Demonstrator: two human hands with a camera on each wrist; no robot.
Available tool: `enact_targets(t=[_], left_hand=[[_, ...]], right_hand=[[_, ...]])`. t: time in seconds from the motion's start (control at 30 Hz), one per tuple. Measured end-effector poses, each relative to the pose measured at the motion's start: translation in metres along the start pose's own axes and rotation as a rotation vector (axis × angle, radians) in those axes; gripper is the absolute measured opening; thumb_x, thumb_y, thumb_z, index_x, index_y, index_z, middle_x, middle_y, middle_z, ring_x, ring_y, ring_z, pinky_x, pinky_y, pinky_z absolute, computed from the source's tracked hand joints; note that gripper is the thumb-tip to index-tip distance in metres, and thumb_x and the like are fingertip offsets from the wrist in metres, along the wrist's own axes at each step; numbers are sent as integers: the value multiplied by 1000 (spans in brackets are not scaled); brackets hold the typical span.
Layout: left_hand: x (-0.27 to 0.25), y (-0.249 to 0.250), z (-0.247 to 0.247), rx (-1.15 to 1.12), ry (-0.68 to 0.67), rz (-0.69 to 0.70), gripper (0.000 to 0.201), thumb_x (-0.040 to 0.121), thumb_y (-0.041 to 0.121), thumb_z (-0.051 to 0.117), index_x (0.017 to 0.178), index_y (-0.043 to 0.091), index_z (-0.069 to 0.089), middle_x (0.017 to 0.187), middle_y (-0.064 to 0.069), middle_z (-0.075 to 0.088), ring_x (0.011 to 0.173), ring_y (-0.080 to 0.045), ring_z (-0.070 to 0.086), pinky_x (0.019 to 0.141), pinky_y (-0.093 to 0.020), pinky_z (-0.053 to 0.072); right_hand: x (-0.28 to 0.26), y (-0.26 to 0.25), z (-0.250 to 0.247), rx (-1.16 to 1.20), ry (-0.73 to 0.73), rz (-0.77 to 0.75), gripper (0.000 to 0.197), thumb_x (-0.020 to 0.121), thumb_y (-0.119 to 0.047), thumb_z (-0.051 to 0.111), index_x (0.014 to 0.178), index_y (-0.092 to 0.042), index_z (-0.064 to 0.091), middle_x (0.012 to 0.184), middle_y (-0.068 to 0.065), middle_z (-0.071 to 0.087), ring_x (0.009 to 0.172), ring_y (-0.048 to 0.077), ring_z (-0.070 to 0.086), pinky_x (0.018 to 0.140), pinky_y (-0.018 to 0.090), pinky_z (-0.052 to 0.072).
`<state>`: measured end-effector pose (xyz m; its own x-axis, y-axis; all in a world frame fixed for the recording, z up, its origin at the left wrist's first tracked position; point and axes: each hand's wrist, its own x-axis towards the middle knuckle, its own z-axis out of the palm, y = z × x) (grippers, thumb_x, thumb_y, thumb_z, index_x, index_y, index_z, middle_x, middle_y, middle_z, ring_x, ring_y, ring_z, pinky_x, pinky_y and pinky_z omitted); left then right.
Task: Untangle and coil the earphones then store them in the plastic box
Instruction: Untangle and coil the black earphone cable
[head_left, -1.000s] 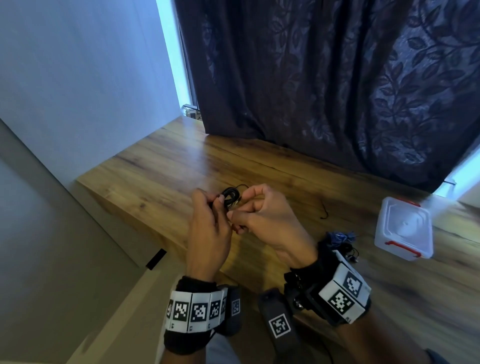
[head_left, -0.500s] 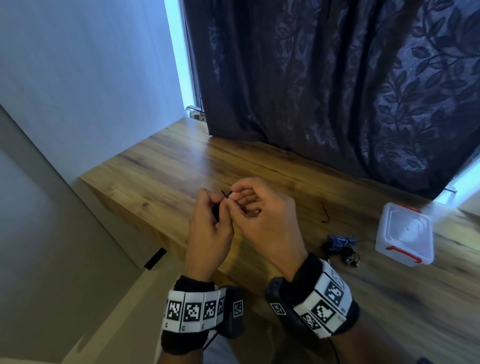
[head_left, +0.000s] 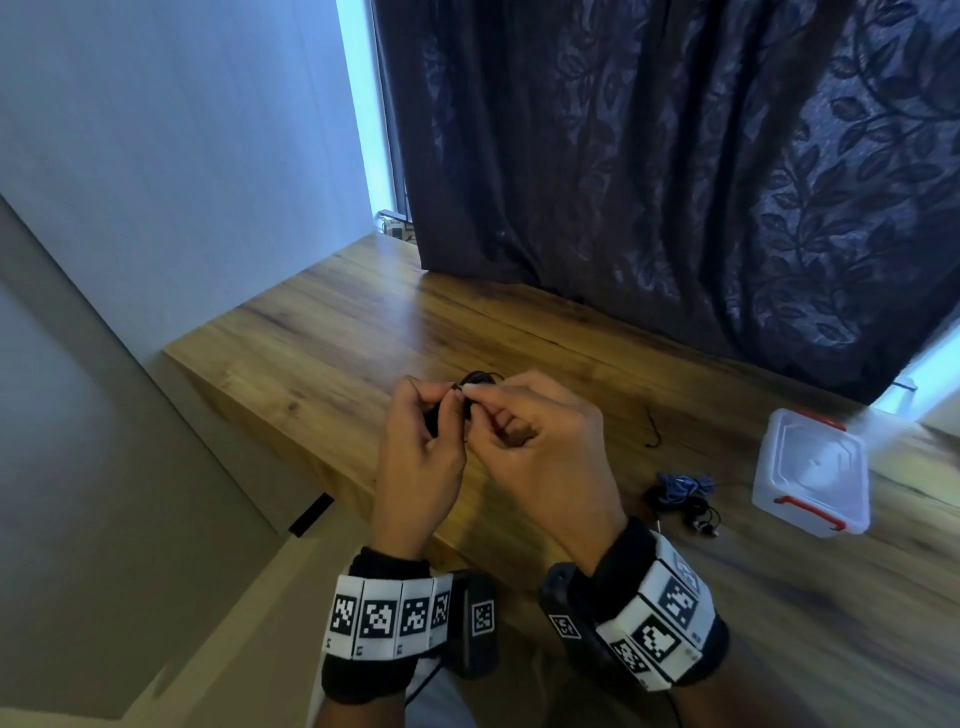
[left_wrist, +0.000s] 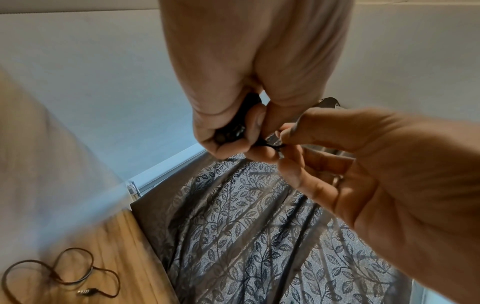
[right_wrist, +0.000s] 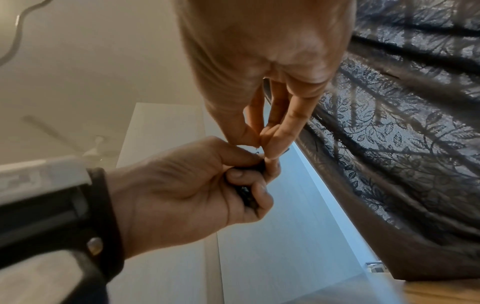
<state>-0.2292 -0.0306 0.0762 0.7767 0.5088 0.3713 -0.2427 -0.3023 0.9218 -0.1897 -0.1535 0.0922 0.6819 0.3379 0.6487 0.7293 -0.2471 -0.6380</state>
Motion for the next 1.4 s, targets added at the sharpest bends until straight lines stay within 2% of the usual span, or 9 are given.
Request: enact_targets(t=[0.23,0.37,0.43,0.5,0.57,0.9,1.03,1.13,1.4], left_hand=[[0,0,0,-7,-6,6,4,98,11,55,101,7,56,91,-5,64,83,-12,64,71,-24,52],[0,1,0,-9,-12,1,3,99,12,55,98,15,56,91,-3,63,84,-18,65,73,-35,55],[0,2,0,-8,-12,11,6,98,12,55,96,17,55,90,-4,63,84,-20,65,73,-40,56],[0,2,-1,-5,-14,25,3,99,11,55,97,14,55,90,-6,63,84,-23,65,73,-43,56],[1,1,-2,-5,-8,32,4,99,12,56,99,8,55,90,-9,63,83,-24,65,72,-45,56],[1,3,-4,3,-13,32,19,96,25,54,99,6,54,89,-12,63,80,-28,64,70,-55,53],[1,5,-3,21,-35,85,10,99,11,54,95,3,52,83,-13,61,74,-28,62,64,-51,51],[1,4,-4,29,-33,81,10,100,8,53,95,0,50,80,-13,61,71,-29,62,62,-53,51],[1,6,-5,-10,-21,38,20,96,25,53,95,5,52,83,-12,63,75,-35,62,63,-61,50]], right_hand=[[-2,-1,-1,4,-35,-4,16,88,-6,76,103,-7,79,95,1,68,73,-1,61,71,7,50],[-2,0,-2,1,-49,-3,15,89,-6,75,104,-7,79,95,0,68,72,-3,59,71,8,49],[-1,1,-1,13,-58,0,15,89,-6,74,104,-7,79,95,0,68,73,2,62,69,15,54],[1,1,-1,22,-69,-4,15,90,-6,74,104,-6,79,94,1,67,74,7,65,68,22,58],[1,0,-1,32,-78,-8,15,90,-6,74,104,-6,78,94,2,67,75,9,66,68,24,59],[2,-2,0,29,-86,-23,12,91,-8,73,101,-5,79,93,3,67,76,11,66,67,26,58],[4,-2,-1,7,-92,-13,14,91,-9,73,104,-7,79,93,1,67,74,8,64,67,25,57],[5,-1,-2,3,-114,-16,16,92,-9,72,107,-7,78,93,2,66,76,10,64,69,27,58],[4,-2,-2,5,-113,-18,17,92,-9,71,107,-7,78,95,2,66,79,11,66,70,29,58]])
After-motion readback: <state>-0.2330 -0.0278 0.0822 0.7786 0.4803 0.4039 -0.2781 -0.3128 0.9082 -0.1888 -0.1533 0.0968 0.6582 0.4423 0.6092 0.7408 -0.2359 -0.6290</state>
